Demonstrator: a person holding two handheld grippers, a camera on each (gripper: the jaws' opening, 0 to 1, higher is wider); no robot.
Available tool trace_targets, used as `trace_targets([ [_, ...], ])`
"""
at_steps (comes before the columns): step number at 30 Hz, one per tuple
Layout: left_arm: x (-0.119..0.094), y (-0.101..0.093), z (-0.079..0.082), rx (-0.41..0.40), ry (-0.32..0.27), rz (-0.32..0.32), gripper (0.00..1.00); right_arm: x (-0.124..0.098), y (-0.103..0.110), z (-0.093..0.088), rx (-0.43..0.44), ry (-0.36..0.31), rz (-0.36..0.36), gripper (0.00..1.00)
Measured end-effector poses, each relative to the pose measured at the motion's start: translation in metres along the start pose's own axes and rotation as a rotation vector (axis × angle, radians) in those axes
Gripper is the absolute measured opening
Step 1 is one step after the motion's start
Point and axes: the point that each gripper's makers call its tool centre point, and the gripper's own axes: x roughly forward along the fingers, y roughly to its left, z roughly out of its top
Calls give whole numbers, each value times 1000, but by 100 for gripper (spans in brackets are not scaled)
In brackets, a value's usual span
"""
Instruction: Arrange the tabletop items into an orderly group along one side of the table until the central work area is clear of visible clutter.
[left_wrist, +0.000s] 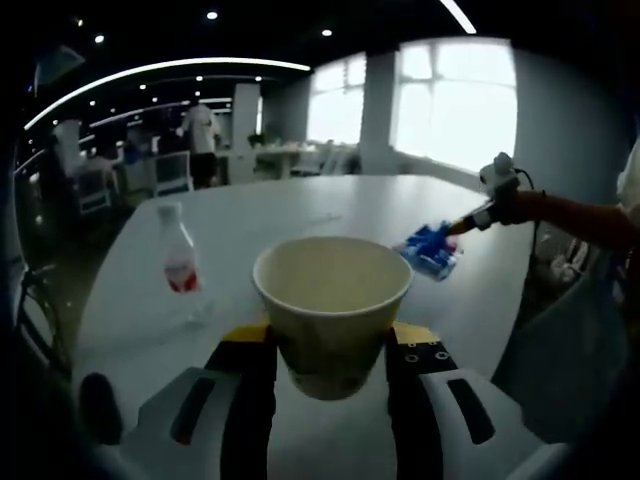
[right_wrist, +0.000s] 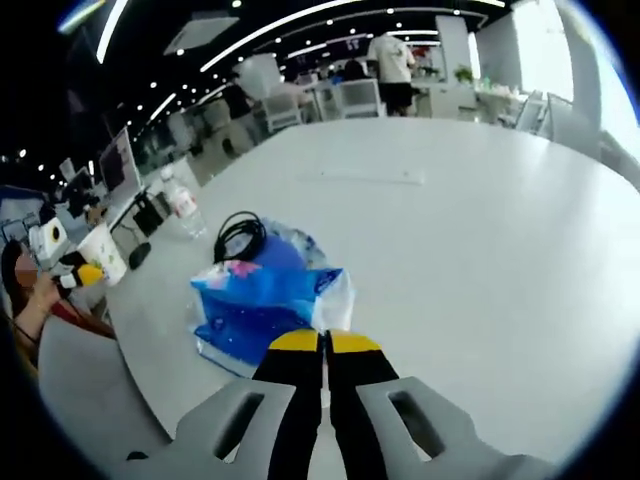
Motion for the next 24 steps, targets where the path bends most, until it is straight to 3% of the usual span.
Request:
trace_targets([
  [18, 4, 4, -1, -1, 8, 11, 40, -7, -64, 24, 22, -5, -101, 1],
  [24, 4, 7, -3, -2, 15, 19, 40, -2, -78, 29, 36, 0, -105, 1],
])
